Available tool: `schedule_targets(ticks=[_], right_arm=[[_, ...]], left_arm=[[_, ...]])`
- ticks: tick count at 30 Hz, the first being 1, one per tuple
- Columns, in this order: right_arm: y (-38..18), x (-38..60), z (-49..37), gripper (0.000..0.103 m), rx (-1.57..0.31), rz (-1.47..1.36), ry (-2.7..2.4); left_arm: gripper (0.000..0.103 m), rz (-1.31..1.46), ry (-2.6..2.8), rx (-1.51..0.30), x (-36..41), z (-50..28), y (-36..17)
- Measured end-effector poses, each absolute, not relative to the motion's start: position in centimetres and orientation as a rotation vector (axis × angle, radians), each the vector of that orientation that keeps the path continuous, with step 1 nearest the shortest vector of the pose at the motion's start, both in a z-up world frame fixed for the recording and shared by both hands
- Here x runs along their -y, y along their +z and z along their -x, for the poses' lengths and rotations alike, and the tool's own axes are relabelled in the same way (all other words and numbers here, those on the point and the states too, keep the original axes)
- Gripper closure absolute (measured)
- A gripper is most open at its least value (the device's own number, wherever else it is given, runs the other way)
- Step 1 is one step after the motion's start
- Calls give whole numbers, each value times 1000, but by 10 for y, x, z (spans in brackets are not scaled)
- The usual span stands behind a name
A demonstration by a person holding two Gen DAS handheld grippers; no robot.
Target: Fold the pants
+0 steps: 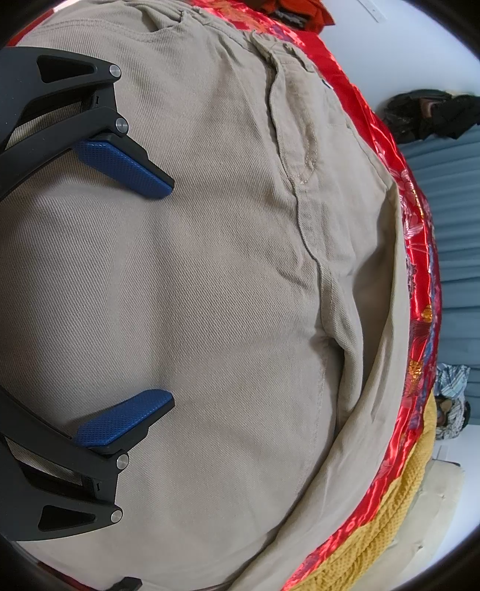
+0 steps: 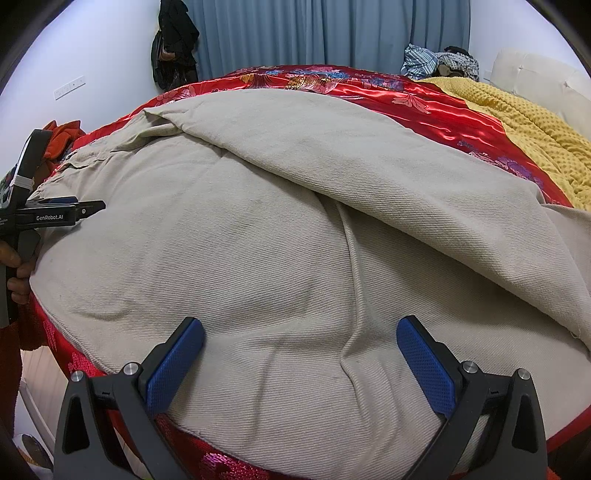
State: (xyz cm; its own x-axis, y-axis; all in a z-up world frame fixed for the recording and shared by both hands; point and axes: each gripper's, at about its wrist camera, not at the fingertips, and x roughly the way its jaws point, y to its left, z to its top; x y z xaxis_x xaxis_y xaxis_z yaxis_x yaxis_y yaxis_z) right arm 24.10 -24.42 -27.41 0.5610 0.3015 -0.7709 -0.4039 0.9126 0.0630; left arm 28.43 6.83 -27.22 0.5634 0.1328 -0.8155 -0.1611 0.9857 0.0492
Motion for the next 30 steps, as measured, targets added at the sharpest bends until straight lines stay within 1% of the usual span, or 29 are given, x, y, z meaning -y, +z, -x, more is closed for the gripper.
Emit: schedule_targets(ticks=[23, 27, 29, 30], right_arm=[[-275, 244, -241, 0, -878, 125, 415], [-268, 247, -243, 0, -905, 121, 435], [-259, 253, -243, 0, -905, 80, 451], [-250, 262, -241, 0, -888, -1, 470]], left_arm=[[1, 30, 174, -961, -68, -284, -273], [1, 30, 175, -971, -69, -284, -272], [1, 29, 174, -970, -70, -284, -272], [1, 29, 174, -968, -70, -283, -272]])
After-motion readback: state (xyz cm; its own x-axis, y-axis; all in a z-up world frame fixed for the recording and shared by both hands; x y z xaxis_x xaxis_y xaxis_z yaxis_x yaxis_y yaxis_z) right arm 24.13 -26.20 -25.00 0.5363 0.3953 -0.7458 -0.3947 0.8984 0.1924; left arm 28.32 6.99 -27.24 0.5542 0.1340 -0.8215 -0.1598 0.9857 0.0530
